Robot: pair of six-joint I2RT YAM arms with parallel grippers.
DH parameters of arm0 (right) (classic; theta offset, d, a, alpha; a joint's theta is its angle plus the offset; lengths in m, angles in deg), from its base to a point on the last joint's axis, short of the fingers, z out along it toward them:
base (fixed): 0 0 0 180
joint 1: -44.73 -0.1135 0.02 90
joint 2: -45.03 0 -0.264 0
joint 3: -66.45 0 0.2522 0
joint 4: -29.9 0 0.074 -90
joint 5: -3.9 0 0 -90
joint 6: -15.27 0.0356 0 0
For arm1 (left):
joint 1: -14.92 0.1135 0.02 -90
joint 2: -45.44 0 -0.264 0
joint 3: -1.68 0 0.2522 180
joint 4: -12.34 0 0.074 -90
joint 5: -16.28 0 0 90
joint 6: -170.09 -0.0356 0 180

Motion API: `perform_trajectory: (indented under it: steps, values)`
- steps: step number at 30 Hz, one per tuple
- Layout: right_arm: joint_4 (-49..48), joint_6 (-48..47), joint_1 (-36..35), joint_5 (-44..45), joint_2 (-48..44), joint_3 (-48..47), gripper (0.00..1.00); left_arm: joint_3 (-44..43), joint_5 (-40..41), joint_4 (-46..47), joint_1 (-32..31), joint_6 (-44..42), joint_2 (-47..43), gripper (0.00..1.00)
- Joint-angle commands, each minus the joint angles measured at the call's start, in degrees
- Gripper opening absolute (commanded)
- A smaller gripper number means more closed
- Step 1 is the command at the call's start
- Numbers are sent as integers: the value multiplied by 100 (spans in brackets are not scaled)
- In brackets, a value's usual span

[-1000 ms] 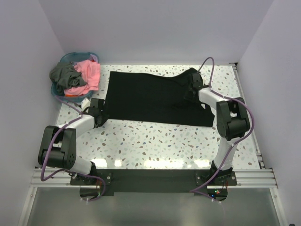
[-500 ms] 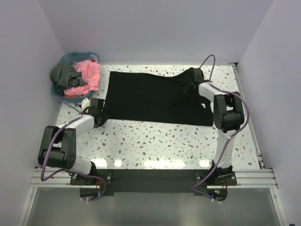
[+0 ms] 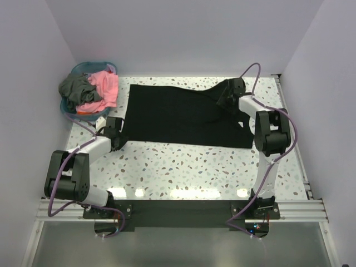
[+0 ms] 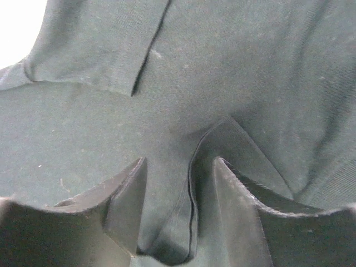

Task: Fold and stack the t-shirts
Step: Fold the tshirt

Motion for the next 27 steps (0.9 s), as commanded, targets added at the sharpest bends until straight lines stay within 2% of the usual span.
perform_trajectory:
  steps: [1,3,6,10,13,27]
  values:
    - [-80,-78,19,141,-866,125,50,109,45,-104,57,-158,-209,22]
    - [-168,-87,10,265,-1166,678,29,100,19,-95,66,-158,-262,23]
    - [-257,-226,-130,457,-1659,1294,10,91,1,-95,66,-167,-271,23]
    - [-370,-350,-377,547,-1906,1830,6,74,-25,-104,66,-167,-254,23]
    - [-336,-394,-429,511,-1775,1823,0,91,-43,-113,57,-149,-262,22]
    - [-151,-482,-588,344,-888,1155,0,144,-16,-148,66,-132,-324,22]
